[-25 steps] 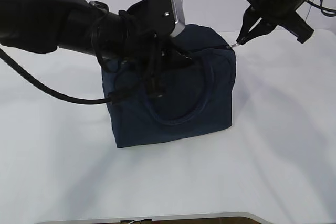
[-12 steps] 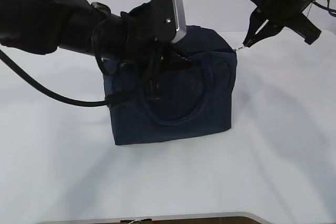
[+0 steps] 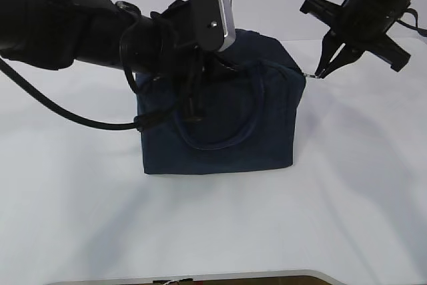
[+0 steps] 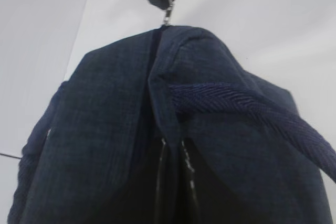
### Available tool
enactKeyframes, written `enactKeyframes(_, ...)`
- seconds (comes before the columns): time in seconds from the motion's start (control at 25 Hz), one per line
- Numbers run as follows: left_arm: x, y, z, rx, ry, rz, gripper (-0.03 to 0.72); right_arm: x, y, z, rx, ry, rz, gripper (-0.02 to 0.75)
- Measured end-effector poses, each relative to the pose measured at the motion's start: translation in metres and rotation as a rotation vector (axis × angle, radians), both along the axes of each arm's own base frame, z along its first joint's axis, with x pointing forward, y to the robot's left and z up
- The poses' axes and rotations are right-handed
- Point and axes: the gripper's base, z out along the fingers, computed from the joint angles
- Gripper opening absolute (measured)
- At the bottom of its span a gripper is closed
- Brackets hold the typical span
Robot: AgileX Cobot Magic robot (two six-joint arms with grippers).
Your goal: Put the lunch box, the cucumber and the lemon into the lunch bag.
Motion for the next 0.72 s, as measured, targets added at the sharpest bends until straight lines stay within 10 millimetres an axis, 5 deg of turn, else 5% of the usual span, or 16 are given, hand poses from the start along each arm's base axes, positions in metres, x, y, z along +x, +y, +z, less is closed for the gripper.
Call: enactKeyframes(0.72,0.013,0.008,0.003,0.028,-0.096,0.15,-0.006,0.028,0.013,-0.058,0.068,0.032,0.13,0.005)
